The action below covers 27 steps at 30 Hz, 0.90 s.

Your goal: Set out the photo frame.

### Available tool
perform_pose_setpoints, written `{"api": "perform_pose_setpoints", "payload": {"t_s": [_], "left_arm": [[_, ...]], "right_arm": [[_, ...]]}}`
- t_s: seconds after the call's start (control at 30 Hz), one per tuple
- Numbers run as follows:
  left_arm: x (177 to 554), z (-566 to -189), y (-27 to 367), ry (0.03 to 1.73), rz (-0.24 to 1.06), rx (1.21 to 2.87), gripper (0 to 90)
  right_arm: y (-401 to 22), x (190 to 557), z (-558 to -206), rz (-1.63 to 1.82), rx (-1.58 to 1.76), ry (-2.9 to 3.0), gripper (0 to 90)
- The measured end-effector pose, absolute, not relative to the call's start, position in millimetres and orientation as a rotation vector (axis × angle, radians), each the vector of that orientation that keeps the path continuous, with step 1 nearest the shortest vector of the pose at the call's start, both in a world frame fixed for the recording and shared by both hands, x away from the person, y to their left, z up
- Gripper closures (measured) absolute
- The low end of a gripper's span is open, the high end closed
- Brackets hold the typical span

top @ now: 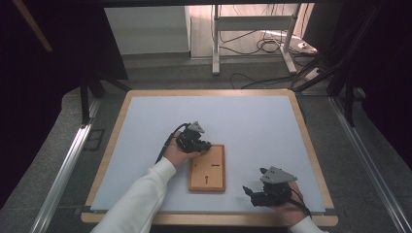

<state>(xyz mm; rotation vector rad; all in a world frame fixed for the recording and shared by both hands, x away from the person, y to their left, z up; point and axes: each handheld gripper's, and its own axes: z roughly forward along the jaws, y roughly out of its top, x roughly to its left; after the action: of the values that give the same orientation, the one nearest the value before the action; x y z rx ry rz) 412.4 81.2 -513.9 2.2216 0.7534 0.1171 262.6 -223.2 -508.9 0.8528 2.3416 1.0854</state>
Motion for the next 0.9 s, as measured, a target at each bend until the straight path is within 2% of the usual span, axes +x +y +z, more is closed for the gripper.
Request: {"api": "perform_pose_setpoints", "payload": {"t_s": [0.63, 0.9], "left_arm": [[421, -513, 84, 0.748, 0.038, 2.232, 83.7], [425, -513, 86, 0.750, 0.003, 2.229, 83.7]], "right_arm": [[-188, 252, -514, 1.052, 0.711, 2.417, 11.8], [-167, 253, -515, 0.973, 0.648, 2.404, 8.1]]}}
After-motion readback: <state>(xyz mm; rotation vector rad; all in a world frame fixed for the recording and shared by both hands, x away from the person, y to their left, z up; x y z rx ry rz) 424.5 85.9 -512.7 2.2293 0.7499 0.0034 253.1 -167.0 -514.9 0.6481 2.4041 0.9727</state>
